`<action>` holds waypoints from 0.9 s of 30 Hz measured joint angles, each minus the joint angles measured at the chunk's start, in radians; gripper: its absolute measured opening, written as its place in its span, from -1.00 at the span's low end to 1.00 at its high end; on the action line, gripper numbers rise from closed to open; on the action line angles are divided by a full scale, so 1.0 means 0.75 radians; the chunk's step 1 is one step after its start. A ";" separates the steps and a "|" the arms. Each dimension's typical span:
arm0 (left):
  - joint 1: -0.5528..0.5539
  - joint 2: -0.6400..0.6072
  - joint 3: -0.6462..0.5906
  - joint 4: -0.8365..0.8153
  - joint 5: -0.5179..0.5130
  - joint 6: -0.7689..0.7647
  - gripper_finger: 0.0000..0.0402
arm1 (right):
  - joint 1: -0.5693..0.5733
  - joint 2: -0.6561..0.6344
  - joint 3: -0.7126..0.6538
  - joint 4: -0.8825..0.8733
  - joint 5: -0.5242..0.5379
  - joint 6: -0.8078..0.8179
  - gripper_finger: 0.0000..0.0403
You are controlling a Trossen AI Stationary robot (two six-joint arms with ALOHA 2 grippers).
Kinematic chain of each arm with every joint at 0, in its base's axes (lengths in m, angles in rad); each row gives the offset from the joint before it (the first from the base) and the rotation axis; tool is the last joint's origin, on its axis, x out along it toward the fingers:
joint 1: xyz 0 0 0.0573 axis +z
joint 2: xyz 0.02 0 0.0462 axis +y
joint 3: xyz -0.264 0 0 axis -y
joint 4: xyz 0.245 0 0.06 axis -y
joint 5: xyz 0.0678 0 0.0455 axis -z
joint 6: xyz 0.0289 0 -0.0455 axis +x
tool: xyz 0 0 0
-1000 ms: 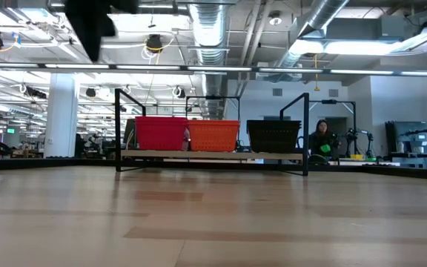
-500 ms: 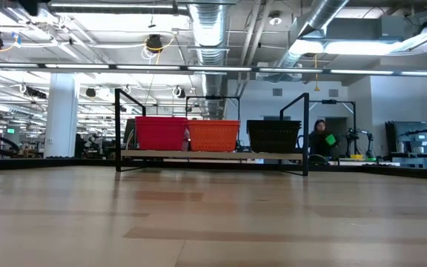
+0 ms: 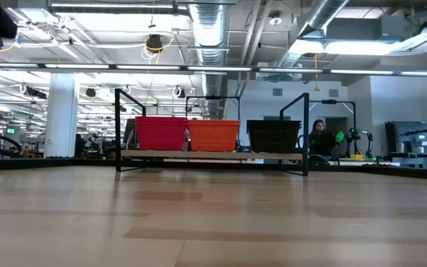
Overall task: Stack baskets on shelf by color
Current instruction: Stack the orange bin on top of the orange bin on the shelf
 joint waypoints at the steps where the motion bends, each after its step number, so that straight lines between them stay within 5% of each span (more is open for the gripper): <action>1: -0.015 0.023 -0.008 0.042 0.011 0.002 -0.58 | -0.001 0.000 0.000 0.000 0.000 0.000 -0.99; 9: -0.116 0.234 -0.014 0.284 0.063 0.015 -0.33 | -0.001 0.000 0.000 0.000 0.001 -0.023 -0.99; 20: -0.107 0.415 -0.014 0.284 0.066 0.090 -0.29 | -0.001 0.000 0.000 0.000 -0.029 -0.059 -0.99; 24: -0.074 0.439 -0.014 0.282 0.079 0.127 -0.40 | 0.000 0.000 0.000 -0.001 -0.035 -0.066 -0.99; 27: -0.007 0.439 -0.014 0.279 0.090 0.189 -0.67 | 0.000 0.000 0.000 -0.002 -0.046 -0.067 -0.99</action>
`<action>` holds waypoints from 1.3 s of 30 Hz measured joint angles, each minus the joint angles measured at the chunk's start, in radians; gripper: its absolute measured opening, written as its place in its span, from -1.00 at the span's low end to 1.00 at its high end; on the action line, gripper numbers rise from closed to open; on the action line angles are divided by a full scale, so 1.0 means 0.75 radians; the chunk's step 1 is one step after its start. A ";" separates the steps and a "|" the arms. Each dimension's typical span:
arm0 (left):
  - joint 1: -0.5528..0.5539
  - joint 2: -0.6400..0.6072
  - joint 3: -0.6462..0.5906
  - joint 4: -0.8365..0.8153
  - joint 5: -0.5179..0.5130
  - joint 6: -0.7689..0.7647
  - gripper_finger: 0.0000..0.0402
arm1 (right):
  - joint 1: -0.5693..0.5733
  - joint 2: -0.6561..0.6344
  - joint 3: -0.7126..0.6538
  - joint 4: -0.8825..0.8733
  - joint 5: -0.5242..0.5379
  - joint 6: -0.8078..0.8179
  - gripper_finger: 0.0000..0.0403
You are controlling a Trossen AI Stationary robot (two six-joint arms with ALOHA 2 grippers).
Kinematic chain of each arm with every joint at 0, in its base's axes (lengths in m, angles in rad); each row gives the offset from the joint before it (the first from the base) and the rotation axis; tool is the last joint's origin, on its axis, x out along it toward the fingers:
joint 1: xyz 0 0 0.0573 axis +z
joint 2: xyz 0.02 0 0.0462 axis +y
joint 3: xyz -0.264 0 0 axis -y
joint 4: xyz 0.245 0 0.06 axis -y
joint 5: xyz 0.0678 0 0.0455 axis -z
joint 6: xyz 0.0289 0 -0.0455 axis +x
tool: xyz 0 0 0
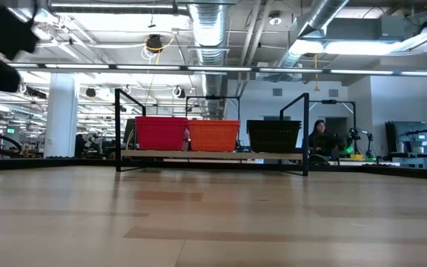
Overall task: Stack baskets on shelf by color
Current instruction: Stack the orange bin on top of the orange bin on the shelf
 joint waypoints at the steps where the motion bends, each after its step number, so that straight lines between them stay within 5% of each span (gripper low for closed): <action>1: 0.030 0.000 0.000 -0.001 0.008 0.022 -0.79 | 0.000 0.000 0.000 -0.001 -0.001 -0.001 -0.99; 5: 0.168 0.000 0.001 -0.001 -0.006 0.047 -0.96 | 0.007 0.000 0.000 -0.009 -0.005 -0.003 -0.99; 16: 0.580 -0.002 0.106 0.249 -0.427 0.106 -1.00 | 0.118 -0.008 0.000 -0.009 0.051 0.161 -0.99; 28: 0.883 -0.002 0.106 0.427 -0.325 0.130 -1.00 | 0.263 -0.003 0.001 -0.009 0.061 0.435 -1.00; 39: 0.911 -0.002 0.106 0.430 -0.295 0.226 -1.00 | 0.302 0.147 0.001 -0.010 0.066 0.653 -1.00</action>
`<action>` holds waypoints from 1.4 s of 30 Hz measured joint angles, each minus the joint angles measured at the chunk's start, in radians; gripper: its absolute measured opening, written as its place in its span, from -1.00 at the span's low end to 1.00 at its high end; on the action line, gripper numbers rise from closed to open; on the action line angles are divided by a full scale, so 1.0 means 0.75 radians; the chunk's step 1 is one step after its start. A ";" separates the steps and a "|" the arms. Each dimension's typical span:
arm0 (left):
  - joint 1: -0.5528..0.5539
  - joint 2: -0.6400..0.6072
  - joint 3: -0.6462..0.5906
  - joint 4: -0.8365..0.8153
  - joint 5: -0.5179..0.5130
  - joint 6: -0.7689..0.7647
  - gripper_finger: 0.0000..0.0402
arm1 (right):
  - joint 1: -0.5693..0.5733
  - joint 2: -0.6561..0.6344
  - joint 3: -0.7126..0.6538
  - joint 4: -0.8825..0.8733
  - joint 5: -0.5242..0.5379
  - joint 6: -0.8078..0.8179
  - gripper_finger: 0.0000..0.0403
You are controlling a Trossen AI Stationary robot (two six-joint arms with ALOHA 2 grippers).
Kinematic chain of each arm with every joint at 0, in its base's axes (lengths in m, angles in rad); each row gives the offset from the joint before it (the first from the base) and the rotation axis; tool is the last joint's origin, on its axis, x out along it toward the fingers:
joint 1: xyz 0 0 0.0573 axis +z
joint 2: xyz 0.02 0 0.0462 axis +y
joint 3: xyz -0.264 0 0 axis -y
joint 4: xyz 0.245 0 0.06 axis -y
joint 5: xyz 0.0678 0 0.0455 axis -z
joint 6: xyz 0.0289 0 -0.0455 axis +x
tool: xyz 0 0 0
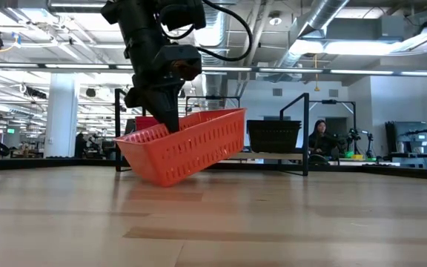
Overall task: Stack baskets on shelf by color
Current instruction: Stack the orange bin on top of the orange bin on the shelf
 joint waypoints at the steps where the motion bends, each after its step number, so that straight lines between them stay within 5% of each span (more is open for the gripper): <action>1: 0.000 0.000 0.000 0.001 0.002 0.004 -1.00 | -0.001 0.022 -0.001 0.000 -0.008 0.012 -1.00; 14: -0.001 -0.139 0.076 -0.018 -0.058 0.233 -1.00 | 0.020 0.130 -0.003 0.001 -0.027 0.273 -1.00; 18: -0.002 -0.277 0.141 -0.005 -0.210 0.272 -1.00 | 0.029 0.107 -0.001 0.001 0.049 0.304 -1.00; 22: -0.002 -0.416 0.183 0.027 -0.503 0.331 -1.00 | 0.022 0.109 -0.002 0.001 0.126 0.298 -1.00; 26: 0.010 -0.536 0.196 0.111 -0.707 0.443 -1.00 | -0.030 0.110 -0.002 0.000 0.271 0.203 -1.00; 32: 0.042 -0.673 0.198 0.132 -0.727 0.499 -1.00 | -0.172 0.110 -0.002 0.001 0.352 -0.089 -0.99; 42: 0.042 -0.713 0.197 0.134 -0.730 0.611 -1.00 | -0.513 0.125 -0.002 0.193 0.051 -0.439 -0.78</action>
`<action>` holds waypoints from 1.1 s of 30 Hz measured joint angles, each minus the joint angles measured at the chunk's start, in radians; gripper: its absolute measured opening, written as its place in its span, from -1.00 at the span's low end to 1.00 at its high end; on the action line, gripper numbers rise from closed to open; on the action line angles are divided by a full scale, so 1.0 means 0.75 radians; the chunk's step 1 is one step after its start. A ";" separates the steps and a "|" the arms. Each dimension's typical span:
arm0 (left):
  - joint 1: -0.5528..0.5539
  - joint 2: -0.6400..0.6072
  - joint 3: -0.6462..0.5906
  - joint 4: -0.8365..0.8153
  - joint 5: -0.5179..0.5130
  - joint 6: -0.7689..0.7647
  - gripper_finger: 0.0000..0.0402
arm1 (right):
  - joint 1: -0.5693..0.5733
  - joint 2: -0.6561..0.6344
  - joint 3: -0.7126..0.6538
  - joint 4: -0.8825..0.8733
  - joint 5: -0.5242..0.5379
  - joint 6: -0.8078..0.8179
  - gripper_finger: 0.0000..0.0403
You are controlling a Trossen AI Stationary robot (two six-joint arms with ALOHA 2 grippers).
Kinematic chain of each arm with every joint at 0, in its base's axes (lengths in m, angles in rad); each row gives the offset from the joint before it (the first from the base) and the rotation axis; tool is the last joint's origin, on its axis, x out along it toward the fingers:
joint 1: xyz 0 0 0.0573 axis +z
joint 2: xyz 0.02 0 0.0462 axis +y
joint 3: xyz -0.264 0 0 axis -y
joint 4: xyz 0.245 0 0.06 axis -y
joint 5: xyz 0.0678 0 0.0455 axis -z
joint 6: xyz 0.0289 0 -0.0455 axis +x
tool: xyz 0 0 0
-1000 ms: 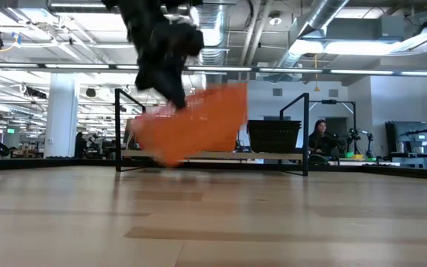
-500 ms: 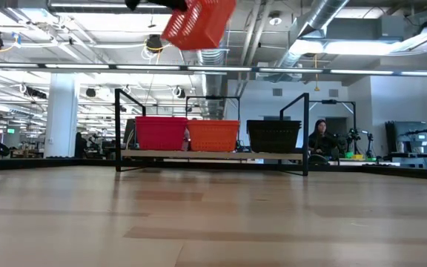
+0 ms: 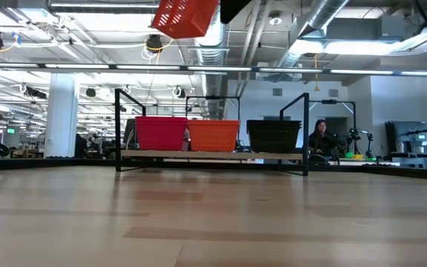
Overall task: Stack baskets on shelf by color
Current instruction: Stack the orange bin on top of the orange bin on the shelf
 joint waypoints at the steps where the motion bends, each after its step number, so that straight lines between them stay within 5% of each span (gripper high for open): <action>1: 0.000 0.000 0.000 -0.004 0.000 0.010 -1.00 | -0.022 0.000 0.001 0.031 -0.017 -0.030 -0.76; 10: 0.013 -0.014 -0.001 -0.066 -0.092 0.053 -1.00 | -0.005 -0.035 0.031 0.235 0.017 -0.272 -0.66; 27: 0.120 -0.021 -0.001 0.142 0.021 0.121 -1.00 | 0.149 -0.065 0.032 0.342 0.687 -0.216 -0.66; 33: 0.120 -0.021 -0.001 0.172 0.050 0.133 -1.00 | 0.117 -0.068 0.002 0.424 0.745 -0.212 -0.66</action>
